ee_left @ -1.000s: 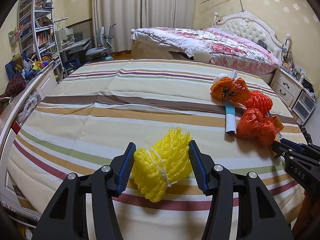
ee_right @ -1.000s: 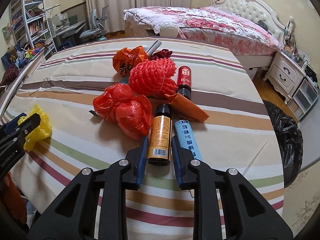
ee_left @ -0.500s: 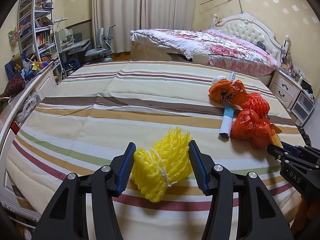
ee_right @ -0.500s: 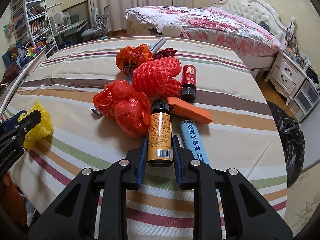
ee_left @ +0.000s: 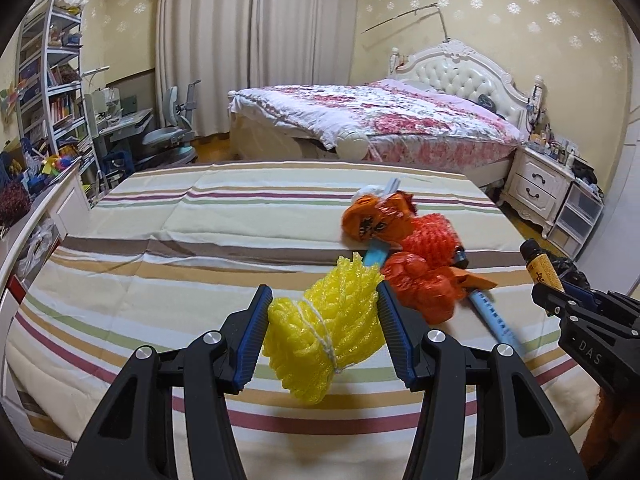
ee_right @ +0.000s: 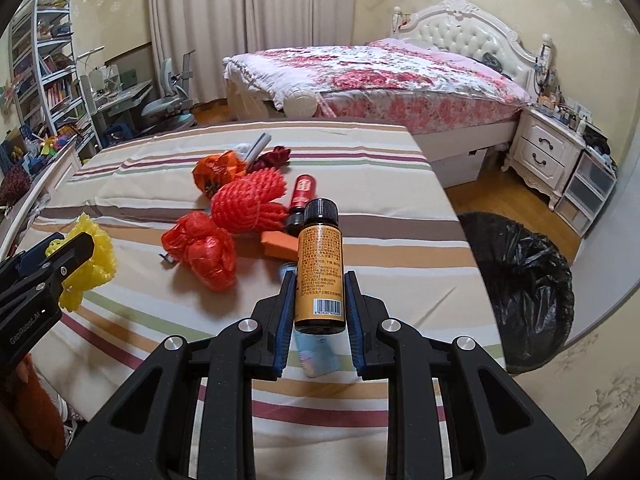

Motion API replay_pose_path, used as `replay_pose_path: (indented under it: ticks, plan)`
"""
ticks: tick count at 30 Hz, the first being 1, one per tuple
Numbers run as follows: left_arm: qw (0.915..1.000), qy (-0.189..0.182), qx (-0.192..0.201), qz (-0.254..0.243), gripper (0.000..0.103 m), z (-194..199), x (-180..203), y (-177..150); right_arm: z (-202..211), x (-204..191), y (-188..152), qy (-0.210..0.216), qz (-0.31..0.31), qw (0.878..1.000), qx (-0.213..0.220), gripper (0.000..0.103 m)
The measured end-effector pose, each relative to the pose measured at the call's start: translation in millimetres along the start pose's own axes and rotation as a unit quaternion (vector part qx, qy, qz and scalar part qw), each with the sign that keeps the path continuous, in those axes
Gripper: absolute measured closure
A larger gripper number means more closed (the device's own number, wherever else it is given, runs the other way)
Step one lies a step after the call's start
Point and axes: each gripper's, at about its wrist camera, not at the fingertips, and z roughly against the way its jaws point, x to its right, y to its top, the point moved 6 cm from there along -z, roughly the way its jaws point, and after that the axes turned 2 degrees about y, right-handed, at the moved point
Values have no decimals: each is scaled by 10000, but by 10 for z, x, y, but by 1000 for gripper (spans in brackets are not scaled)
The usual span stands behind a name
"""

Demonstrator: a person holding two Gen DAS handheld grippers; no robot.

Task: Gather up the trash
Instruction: 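Carry both items over the black bin and open both tools to drop them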

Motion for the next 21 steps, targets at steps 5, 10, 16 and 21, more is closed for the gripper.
replay_pose_path:
  ticks: [5, 10, 16, 21]
  plan:
    - [9987, -370, 170, -316, 50, -30, 500, 156, 81, 466, 41, -463, -231, 9985, 181, 80]
    - [9950, -748, 242, -608, 50, -145, 1052, 297, 99, 1012, 29, -870, -600, 9941, 255, 80]
    - [9899, -1050, 273, -909, 50, -316, 1614, 416, 15, 1583, -41, -1304, -973, 9864, 237, 80]
    - [9858, -1247, 221, -1104, 50, -498, 2034, 468, -98, 1918, -100, -1522, -1199, 9809, 179, 80]
